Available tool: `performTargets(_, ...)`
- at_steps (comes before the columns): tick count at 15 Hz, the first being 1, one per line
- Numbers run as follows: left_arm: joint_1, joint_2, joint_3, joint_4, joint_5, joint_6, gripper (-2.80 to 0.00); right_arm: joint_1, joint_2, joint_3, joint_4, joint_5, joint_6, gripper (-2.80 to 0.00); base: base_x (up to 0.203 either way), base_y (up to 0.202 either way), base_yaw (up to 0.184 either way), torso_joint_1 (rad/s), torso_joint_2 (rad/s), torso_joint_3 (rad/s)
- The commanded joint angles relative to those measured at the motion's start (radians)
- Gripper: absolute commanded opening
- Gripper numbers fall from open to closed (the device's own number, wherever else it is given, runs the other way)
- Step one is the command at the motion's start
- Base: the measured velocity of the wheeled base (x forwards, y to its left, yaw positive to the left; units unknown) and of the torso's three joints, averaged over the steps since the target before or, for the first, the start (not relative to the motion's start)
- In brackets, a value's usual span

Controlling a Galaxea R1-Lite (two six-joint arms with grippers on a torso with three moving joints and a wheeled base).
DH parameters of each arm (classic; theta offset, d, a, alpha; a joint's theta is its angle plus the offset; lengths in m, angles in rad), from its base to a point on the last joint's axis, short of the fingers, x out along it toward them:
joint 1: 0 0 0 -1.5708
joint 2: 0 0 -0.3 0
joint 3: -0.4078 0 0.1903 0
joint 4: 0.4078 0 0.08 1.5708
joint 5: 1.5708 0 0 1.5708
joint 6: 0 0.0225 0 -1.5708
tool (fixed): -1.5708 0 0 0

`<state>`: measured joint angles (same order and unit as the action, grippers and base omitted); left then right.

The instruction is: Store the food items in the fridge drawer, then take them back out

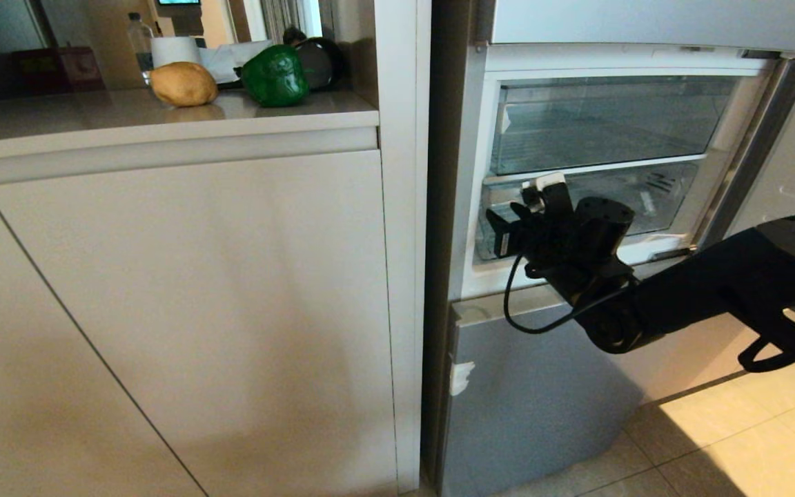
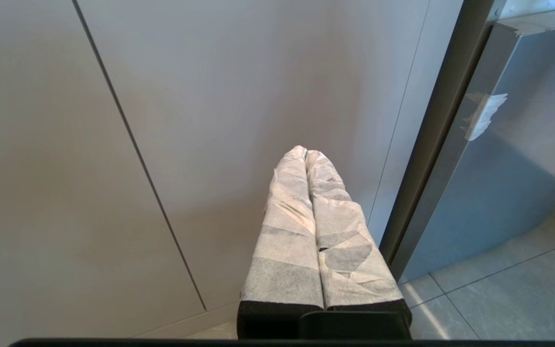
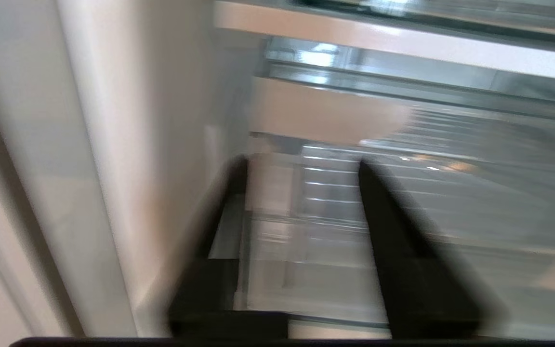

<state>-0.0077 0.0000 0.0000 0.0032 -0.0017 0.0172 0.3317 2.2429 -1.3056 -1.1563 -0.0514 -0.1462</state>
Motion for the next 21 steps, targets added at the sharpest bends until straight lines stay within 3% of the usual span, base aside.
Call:
performTargets(1, 0.0, 0.002, 0.0, 0.0, 0.0, 0.0, -2.8, 0.006, 0.018, -0.012, -0.008, -0.008, -0.001, -2.8, 0.0, 0.0, 0.0, 0.0, 0.0, 0.0)
performTargets(8, 0.0, 0.002, 0.0, 0.0, 0.0, 0.001, -2.8, 0.027, 0.005, 0.003, -0.01, -0.013, -0.002, -2.8, 0.0, 0.0, 0.0, 0.0, 0.0, 0.0)
performTargets(15, 0.0, 0.002, 0.0, 0.0, 0.0, 0.0, -2.8, 0.057, -0.096, 0.157, -0.024, -0.041, -0.009, -2.8, 0.0, 0.0, 0.0, 0.0, 0.0, 0.0)
performTargets(21, 0.0, 0.002, 0.0, 0.0, 0.0, 0.0, -2.8, 0.07, -0.082, 0.138, -0.04, -0.041, -0.01, -2.8, 0.0, 0.0, 0.0, 0.0, 0.0, 0.0)
